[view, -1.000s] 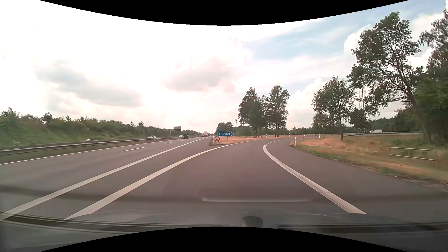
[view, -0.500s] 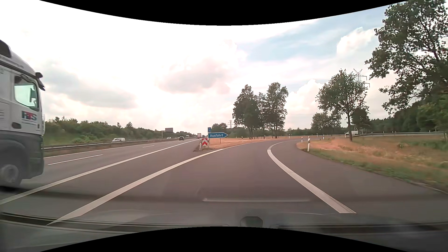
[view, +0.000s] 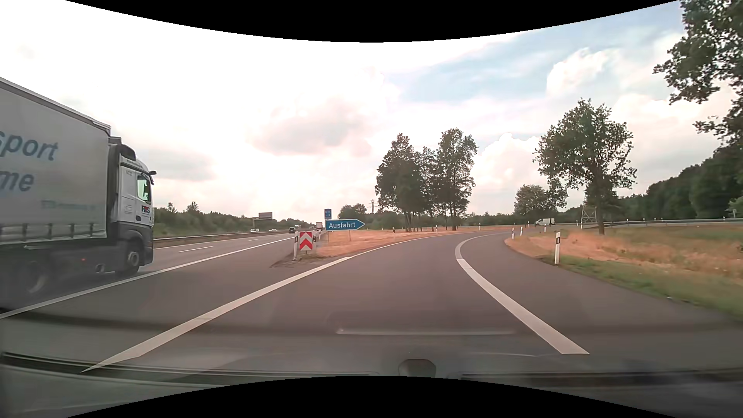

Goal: Follow the waypoints while adhering to traffic rules and regulations

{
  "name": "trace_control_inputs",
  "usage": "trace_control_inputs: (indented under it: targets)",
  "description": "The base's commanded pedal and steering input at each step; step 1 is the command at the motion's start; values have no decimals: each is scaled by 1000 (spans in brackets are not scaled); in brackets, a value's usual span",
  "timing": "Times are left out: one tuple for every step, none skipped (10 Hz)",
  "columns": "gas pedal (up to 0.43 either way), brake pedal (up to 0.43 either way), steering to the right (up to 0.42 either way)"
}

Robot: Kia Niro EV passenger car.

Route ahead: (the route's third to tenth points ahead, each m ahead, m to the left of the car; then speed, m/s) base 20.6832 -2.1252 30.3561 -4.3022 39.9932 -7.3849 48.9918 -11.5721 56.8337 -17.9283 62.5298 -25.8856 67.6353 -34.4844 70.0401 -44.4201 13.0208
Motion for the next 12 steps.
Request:
trace_control_inputs:
  targets:
    - [79,0,31]
    - [79,0,33]
    - [79,0,36]
    - [79,0,42]
    - [79,0,46]
    - [79,0,49]
    - [79,0,50]
    - [79,0,50]
    - [79,0,50]
    - [79,0,50]
    - [79,0,50]
    - [79,0,51]
